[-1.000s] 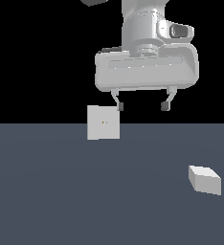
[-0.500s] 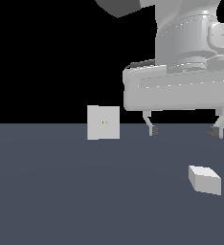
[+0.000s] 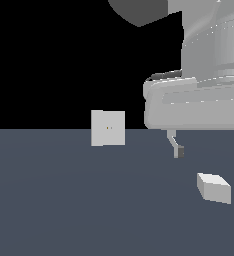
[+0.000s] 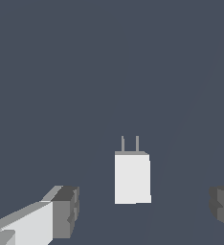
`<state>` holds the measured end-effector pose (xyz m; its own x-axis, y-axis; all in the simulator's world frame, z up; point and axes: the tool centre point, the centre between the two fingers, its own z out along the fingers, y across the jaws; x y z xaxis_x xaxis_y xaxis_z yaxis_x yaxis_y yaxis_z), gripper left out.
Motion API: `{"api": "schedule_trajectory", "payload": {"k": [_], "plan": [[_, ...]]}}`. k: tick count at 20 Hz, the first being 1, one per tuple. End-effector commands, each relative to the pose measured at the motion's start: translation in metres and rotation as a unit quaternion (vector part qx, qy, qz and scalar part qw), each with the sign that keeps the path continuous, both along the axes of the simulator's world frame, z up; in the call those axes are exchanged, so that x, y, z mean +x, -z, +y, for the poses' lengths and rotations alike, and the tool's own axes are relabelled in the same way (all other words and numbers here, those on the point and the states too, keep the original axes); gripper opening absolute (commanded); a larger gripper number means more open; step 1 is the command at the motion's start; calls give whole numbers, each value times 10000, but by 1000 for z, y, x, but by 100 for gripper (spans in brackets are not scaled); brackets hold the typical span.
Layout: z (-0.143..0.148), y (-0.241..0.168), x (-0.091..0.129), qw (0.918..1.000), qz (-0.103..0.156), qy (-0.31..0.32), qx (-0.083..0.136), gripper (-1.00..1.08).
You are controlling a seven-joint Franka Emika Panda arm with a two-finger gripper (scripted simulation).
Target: Plug the charger into the wall socket.
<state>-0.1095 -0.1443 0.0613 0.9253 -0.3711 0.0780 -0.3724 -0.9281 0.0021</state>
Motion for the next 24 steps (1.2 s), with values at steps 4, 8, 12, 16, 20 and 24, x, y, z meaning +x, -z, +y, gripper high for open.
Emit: {"api": "schedule_trajectory", "payload": {"k": [4, 8, 12, 16, 20, 24], "plan": [[1, 0, 1, 10000, -6, -11, 7, 100], [1, 0, 1, 10000, -5, -12, 7, 100], [1, 7, 1, 10000, -5, -12, 7, 100], [1, 23, 1, 10000, -5, -13, 9, 100], [2, 40, 1, 10000, -5, -16, 11, 100], [2, 49, 1, 10000, -5, -16, 11, 100]]}}
